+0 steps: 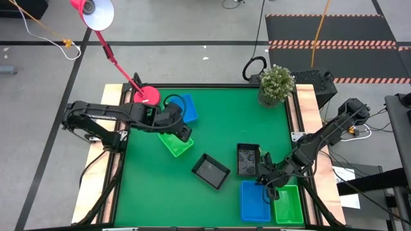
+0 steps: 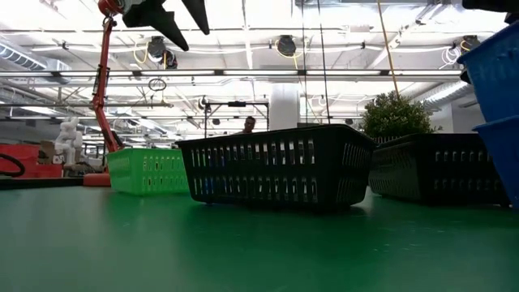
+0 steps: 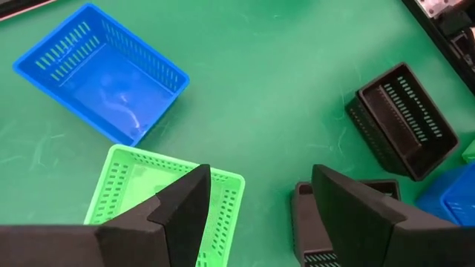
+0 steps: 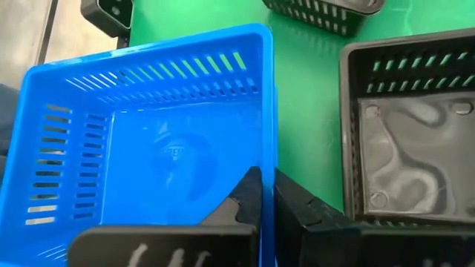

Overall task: Stack baskets by color
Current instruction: Stack the middle blue bin on the bottom blue bin

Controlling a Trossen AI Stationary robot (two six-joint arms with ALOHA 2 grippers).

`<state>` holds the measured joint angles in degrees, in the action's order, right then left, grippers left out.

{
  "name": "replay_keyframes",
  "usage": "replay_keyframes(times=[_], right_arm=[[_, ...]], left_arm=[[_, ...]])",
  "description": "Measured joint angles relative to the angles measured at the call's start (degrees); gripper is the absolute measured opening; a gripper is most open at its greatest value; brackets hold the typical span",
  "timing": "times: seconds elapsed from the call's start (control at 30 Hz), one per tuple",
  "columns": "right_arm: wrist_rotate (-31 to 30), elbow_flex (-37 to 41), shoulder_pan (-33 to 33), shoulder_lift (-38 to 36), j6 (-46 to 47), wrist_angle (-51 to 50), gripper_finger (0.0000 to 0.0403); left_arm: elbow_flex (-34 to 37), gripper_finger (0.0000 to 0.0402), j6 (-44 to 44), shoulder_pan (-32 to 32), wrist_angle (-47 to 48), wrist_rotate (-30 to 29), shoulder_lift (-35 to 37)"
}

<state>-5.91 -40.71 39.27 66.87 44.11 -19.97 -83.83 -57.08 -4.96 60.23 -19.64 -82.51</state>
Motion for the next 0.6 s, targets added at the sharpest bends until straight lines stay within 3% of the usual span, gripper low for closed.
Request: replay_keyframes(times=[0.6], right_arm=[[1.72, 0.0, 0.09, 2.31, 0.08, 0.47, 0.0004]], left_arm=[[0.0, 0.0236, -0.57, 0.23, -0.16, 0.0, -0.01]])
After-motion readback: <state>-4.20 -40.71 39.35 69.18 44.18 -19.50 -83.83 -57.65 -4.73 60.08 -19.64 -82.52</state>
